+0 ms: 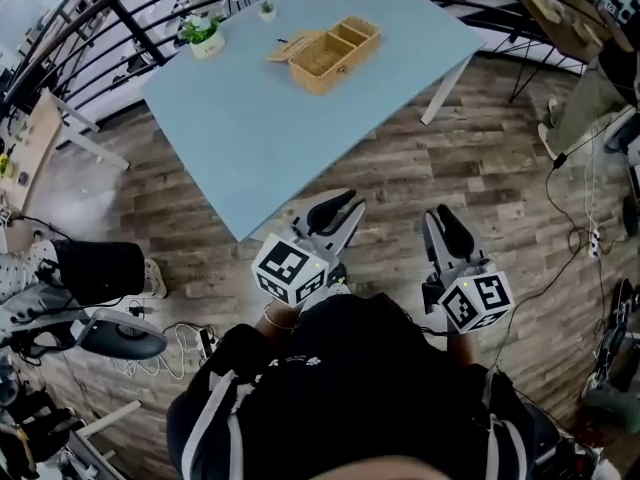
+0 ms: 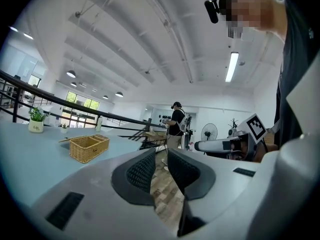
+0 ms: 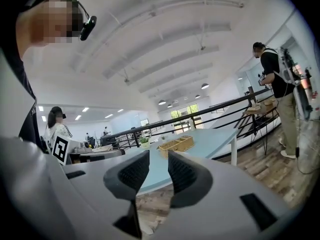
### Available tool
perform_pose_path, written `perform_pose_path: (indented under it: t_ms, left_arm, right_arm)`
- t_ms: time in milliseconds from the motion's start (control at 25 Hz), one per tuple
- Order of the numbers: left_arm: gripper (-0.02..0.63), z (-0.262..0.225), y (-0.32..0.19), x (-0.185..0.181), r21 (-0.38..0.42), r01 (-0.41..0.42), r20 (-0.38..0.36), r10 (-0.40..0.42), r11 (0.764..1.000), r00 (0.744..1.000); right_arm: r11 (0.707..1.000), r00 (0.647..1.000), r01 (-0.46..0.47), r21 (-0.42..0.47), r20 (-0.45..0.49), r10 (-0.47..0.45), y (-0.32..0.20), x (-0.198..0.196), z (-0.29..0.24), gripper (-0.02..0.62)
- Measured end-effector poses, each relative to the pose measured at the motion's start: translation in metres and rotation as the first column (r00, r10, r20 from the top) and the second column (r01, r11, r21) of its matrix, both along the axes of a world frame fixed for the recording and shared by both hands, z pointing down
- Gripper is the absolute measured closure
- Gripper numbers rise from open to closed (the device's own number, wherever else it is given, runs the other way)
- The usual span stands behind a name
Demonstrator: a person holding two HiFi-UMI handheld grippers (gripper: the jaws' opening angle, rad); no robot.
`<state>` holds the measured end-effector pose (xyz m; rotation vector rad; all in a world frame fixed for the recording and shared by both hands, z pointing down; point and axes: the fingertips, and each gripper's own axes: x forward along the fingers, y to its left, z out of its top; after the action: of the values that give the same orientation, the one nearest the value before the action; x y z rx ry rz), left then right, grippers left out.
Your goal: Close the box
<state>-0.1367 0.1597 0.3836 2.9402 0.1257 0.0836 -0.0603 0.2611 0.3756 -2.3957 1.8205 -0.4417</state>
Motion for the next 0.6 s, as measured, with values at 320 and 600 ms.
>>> perform_pose_path:
  t_ms: [320,600]
  left_arm:
    - [0.549,0.002,-0.047,0.007,-0.014,-0.007,0.008,0.007,1.000,1.000]
    - [0.549,-0.001,-0.084,0.004,-0.001,0.027,0.006,-0.027,1.000,1.000]
  right_arm:
    - [1.000,1.000,-0.021,0.007,0.009,0.021,-0.052,0.013,-0.002,0.480]
    - [1.000,1.000,0.007,0.005,0.022,-0.007,-0.089,0.011,-0.001,0.480]
